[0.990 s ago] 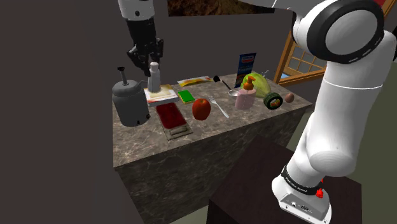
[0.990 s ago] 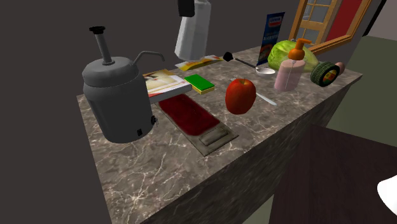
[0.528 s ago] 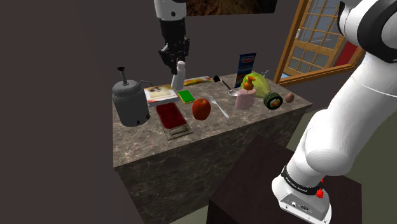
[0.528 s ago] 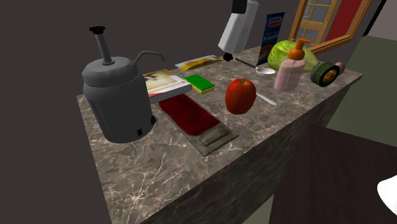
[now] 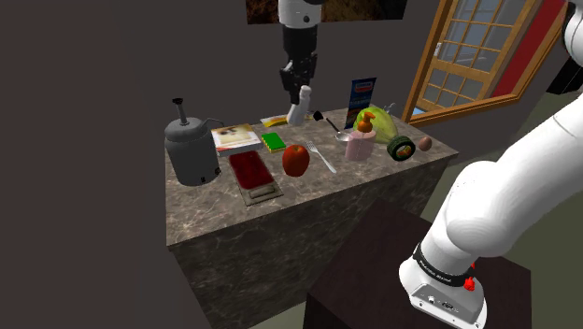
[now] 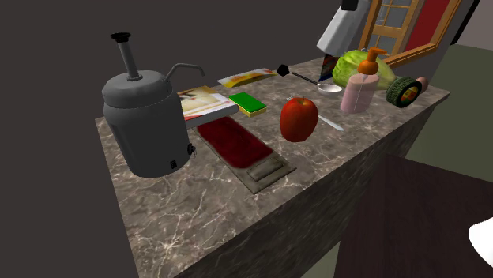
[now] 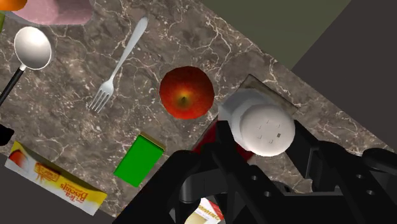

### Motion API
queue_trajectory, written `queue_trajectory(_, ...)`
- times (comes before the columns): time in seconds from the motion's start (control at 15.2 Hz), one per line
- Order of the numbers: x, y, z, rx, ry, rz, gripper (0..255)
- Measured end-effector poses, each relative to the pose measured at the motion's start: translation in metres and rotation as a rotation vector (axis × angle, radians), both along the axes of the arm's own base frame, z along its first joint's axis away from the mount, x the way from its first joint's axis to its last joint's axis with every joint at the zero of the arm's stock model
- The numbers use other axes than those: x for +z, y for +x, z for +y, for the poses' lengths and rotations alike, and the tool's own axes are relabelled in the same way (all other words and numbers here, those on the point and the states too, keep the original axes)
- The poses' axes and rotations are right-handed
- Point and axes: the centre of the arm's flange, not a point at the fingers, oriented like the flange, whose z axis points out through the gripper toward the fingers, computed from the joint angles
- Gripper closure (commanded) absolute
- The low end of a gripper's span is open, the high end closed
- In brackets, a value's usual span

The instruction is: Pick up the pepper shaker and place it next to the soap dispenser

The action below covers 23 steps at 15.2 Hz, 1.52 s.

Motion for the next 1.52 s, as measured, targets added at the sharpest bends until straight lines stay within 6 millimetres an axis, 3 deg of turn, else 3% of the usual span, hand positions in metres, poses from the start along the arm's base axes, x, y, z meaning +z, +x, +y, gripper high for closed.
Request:
queue_trajectory(1.06,-0.002,-0.113,-0.178,0.000,0.001,0.000,255)
queue_trajectory(1.52,-0.033,-0.119,-0.191,0.001,0.001,0.001,255)
